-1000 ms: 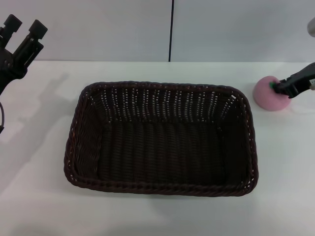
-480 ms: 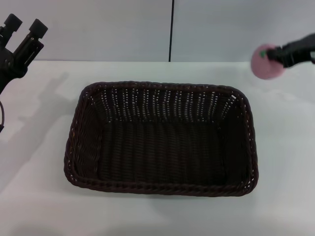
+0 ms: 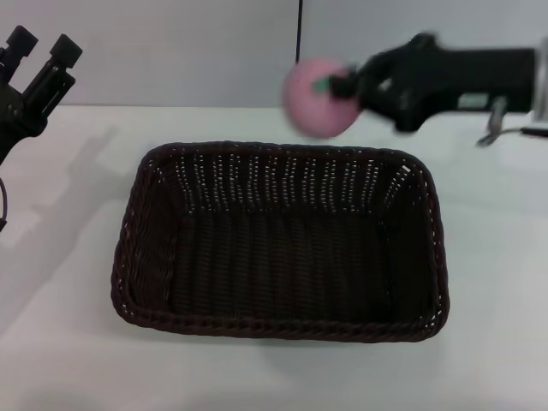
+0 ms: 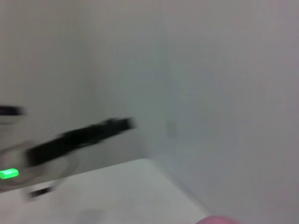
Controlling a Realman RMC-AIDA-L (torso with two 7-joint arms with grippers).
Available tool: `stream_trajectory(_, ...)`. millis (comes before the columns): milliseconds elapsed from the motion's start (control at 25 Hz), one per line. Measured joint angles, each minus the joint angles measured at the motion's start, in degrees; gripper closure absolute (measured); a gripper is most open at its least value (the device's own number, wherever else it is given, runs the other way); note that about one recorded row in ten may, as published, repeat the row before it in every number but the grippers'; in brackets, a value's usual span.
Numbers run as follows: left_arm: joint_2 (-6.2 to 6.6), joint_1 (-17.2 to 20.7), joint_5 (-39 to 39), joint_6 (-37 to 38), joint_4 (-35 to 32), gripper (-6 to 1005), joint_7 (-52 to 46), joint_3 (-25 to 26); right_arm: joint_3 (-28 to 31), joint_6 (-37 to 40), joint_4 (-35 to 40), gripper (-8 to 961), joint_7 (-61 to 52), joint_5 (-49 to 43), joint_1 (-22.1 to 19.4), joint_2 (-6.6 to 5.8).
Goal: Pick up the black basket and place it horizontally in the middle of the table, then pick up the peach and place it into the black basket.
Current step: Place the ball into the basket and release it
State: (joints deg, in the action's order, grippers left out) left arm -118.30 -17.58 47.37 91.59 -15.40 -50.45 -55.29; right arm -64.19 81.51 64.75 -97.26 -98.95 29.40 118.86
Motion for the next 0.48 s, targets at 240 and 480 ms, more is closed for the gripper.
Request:
stream_trajectory(240,0.04,0.10,0.00,-0.01,0.46,189,0.00,0.01,-6.43,-0.55,-4.29,870,0.96,0.87,0.75,0.08)
stream_trajectory(480,0.07,0.18,0.00,-0.01,0.46,189,0.00,0.01,-6.67,-1.02,-6.54,851,1.22,1.53,0.81,0.13)
